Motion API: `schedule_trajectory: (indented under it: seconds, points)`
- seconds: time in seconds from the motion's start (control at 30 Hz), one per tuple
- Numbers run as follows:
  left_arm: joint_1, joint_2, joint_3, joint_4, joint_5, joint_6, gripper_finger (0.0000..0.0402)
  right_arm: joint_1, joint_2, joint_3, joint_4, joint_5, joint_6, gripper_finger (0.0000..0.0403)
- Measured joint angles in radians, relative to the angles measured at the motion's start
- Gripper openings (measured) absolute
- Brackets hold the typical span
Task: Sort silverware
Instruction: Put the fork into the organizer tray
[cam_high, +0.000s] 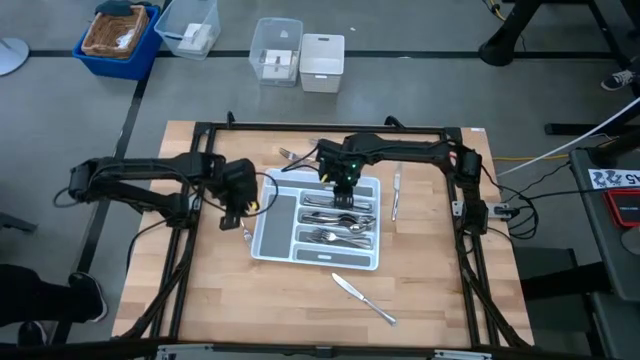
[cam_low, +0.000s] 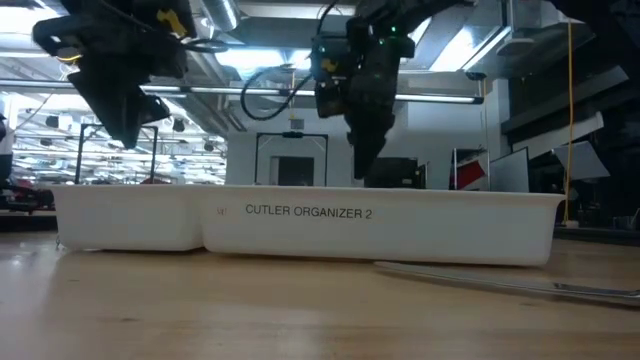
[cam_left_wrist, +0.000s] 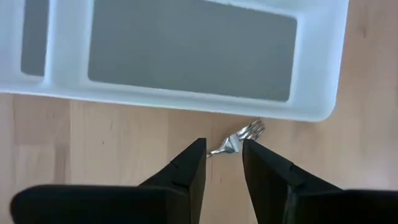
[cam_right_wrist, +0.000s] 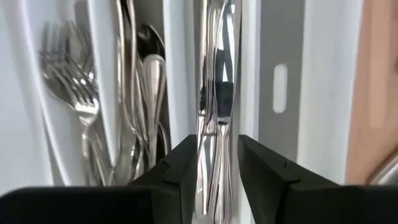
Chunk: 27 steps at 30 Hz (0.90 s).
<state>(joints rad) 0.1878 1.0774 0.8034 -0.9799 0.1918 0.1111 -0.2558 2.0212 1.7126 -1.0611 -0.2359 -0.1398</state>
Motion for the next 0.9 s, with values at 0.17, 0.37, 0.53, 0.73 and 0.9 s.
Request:
schedule_trajectory:
  seconds: [0.17, 0.37, 0.53, 0.73, 0.9]
  points:
    - [-0.045, 0.0, -0.052, 0.016, -0.024, 0.021, 0.0095, 0.0, 0.0, 0.046, -0.046, 0.0, 0.0, 0.0115]
    - [-0.089, 0.012, -0.059, 0.024, -0.031, 0.013, 0.0095, 0.0, 0.0, 0.086, -0.047, 0.0, 0.0, 0.0115]
    - [-0.127, 0.015, -0.059, 0.026, -0.032, 0.014, 0.0095, 0.0, 0.0, 0.103, -0.048, 0.0, 0.0, 0.0115]
    - [-0.185, 0.062, -0.059, 0.027, -0.051, 0.004, 0.0095, 0.0, 0.0, 0.114, -0.048, 0.0, 0.0, 0.0115]
    - [-0.22, 0.119, -0.059, 0.028, -0.058, 0.0, 0.0095, 0.0, 0.0, 0.114, -0.049, 0.0, 0.0, 0.0115]
